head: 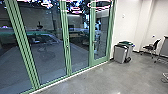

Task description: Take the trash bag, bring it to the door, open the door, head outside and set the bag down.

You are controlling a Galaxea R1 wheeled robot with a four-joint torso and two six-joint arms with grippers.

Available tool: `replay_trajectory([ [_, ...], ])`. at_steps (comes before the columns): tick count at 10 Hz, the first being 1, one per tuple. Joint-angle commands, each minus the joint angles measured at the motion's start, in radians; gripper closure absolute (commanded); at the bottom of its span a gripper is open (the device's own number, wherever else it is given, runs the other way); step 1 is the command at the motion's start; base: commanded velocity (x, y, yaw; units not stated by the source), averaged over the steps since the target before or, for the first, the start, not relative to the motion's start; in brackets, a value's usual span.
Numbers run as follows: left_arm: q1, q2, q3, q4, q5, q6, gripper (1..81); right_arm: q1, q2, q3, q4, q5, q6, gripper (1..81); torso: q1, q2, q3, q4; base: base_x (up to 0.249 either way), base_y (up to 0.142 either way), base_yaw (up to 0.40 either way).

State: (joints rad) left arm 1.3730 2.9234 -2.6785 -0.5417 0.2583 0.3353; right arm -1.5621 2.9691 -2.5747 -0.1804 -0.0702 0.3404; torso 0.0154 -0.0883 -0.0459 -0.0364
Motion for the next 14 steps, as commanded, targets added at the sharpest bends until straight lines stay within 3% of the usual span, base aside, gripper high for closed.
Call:
replay_trajectory([
  [1,-0.073,-0.009,-0.001,0.0,0.078,0.001,81.1,0.055,0.004,-0.001,-0.01,-0.053,-0.001,1.0,0.0,0.0,0.0,0.0,0.149,-0.098,0.0],
  [14,-0.071,-0.007,-0.001,-0.001,0.078,-0.001,81.1,0.059,0.013,-0.008,-0.013,-0.054,-0.001,1.0,0.0,0.0,0.0,0.0,0.15,-0.099,0.0],
])
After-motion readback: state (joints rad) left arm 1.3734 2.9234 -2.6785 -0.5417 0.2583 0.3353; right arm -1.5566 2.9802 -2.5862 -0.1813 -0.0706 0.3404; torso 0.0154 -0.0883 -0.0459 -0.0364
